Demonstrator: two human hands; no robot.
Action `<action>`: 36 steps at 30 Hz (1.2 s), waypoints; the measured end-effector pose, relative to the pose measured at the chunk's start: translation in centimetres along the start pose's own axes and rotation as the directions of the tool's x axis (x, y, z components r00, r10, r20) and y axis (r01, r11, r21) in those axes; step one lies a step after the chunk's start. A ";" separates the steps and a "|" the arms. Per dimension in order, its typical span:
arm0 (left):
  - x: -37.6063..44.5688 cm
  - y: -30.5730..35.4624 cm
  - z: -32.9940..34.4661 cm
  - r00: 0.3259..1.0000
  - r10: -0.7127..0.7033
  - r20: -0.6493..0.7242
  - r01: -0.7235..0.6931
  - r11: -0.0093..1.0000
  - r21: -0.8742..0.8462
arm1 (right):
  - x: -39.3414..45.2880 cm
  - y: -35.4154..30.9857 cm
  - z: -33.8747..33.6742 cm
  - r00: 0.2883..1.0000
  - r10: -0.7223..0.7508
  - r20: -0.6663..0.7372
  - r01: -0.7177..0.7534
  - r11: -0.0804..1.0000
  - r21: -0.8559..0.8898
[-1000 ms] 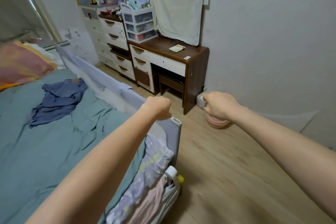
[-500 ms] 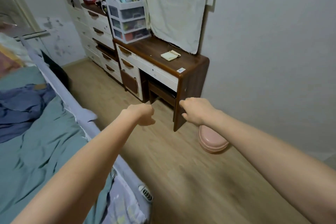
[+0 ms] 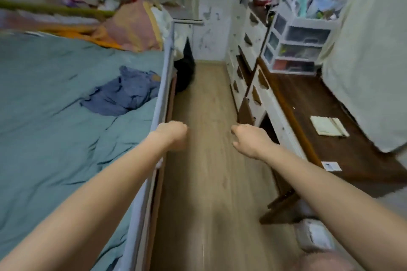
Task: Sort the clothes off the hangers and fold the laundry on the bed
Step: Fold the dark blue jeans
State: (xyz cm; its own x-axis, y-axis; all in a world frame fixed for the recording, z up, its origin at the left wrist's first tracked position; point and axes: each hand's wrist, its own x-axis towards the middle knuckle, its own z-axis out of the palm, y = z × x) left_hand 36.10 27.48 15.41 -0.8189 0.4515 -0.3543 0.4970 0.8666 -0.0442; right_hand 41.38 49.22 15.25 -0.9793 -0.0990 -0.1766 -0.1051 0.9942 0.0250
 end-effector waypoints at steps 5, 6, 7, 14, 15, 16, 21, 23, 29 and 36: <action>-0.7 -8.6 -1.2 0.943 -0.332 0.031 0.334 0.939 -0.086 | 12.4 -3.6 -3.2 0.965 -0.261 -0.028 0.260 0.965 -0.033; -0.8 -10.4 -1.0 0.919 -0.393 0.039 0.395 0.914 -0.098 | 15.0 -4.8 -3.7 0.950 -0.311 -0.031 0.310 0.950 -0.041; -0.7 -12.3 -0.8 0.891 -0.451 0.045 0.453 0.885 -0.108 | 17.5 -6.2 -4.1 0.933 -0.357 -0.035 0.356 0.934 -0.044; 5.1 -24.5 0.1 0.763 -0.636 0.113 0.646 0.745 -0.169 | 34.1 -12.9 -5.3 0.851 -0.525 -0.004 0.517 0.840 -0.161; 6.4 -26.1 -0.2 0.756 -0.641 0.135 0.654 0.732 -0.190 | 36.4 -13.4 -5.7 0.850 -0.526 0.025 0.522 0.835 -0.171; 7.9 -27.4 -0.3 0.751 -0.647 0.132 0.659 0.722 -0.210 | 38.6 -13.8 -6.0 0.852 -0.522 0.035 0.520 0.837 -0.168; 14.4 -33.5 -1.8 0.731 -0.670 0.130 0.676 0.682 -0.279 | 50.4 -15.3 -7.6 0.879 -0.468 0.093 0.475 0.877 -0.076; 17.0 -35.8 -1.7 0.715 -0.680 0.161 0.692 0.658 -0.296 | 55.6 -16.2 -7.3 0.877 -0.467 0.118 0.475 0.879 -0.051; 26.1 -43.3 0.0 0.604 -0.746 0.280 0.787 0.501 -0.360 | 73.8 -20.0 -4.6 0.831 -0.510 0.222 0.514 0.857 0.045; 39.6 -52.6 2.4 0.493 -0.765 0.414 0.838 0.292 -0.461 | 92.0 -26.1 0.7 0.743 -0.587 0.322 0.623 0.782 -0.012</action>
State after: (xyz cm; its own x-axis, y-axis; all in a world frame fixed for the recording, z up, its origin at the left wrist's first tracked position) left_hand -21.83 -0.76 1.44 -0.6655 -0.5280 -0.5275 -0.6738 0.7291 0.1202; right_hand -45.90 14.20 -2.33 -0.6100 -0.6437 -0.4622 -0.6948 0.7149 -0.0787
